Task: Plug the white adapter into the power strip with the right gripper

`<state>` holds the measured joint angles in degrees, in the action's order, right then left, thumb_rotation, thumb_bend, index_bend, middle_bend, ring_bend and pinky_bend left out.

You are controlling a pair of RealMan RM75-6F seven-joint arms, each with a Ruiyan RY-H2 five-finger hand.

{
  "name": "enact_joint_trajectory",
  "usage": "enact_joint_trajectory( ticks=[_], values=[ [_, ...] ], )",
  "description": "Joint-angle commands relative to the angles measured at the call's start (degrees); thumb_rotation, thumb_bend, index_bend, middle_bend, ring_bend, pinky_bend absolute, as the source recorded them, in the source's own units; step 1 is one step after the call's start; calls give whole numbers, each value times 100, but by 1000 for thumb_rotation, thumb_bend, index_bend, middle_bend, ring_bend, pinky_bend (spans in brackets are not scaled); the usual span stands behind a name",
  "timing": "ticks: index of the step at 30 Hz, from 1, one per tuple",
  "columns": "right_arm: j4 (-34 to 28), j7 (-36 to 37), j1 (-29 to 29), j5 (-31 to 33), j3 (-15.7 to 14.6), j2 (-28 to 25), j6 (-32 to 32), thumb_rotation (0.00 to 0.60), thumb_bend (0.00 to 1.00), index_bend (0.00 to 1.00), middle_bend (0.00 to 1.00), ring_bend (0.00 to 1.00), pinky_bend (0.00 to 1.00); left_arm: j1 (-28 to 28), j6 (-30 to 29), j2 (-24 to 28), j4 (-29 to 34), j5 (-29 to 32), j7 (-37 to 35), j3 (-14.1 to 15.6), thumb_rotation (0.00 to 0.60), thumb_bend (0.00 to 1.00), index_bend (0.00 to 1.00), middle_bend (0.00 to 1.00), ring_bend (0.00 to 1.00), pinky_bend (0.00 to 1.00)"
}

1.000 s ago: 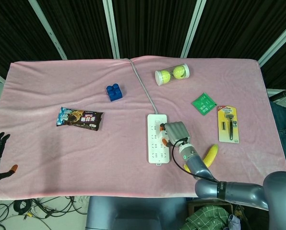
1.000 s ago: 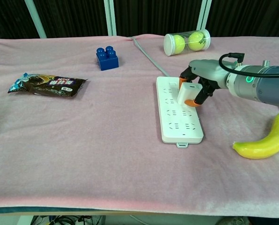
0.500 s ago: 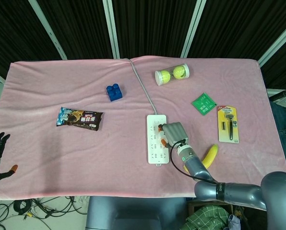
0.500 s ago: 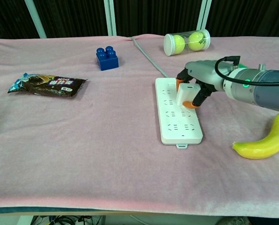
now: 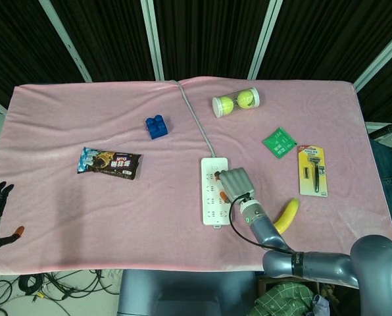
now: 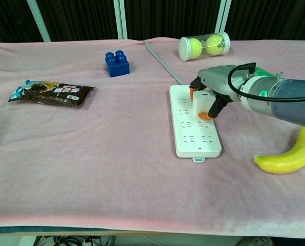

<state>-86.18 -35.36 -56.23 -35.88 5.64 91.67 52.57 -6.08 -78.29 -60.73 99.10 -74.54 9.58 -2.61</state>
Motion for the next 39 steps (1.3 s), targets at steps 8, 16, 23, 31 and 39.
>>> enact_joint_trajectory(
  ticks=[8,16,23,31,39],
  values=[
    [-320,-42,-57,609,49,-315,-251,600,293,273,325,493,422,2,0,0,13,16,27,3,600,244,0,0,0,0],
    [-755,230,31,503,172,-693,-128,600,143,92,30,263,310,-1,7,-1,17,37,52,2,600,244,0,0,0,0],
    [-1357,563,348,92,295,-1328,359,600,135,82,21,242,264,3,-6,0,19,33,45,0,600,245,0,0,0,0],
    [-2445,1383,1475,-854,69,-3062,1214,600,135,81,28,242,251,12,-48,-17,13,5,72,1,600,245,0,0,0,0],
    [-2207,1504,2662,-2693,-734,-3020,2619,600,134,81,50,242,251,38,-149,-49,4,-68,66,-5,600,245,0,0,0,0]
  ],
)
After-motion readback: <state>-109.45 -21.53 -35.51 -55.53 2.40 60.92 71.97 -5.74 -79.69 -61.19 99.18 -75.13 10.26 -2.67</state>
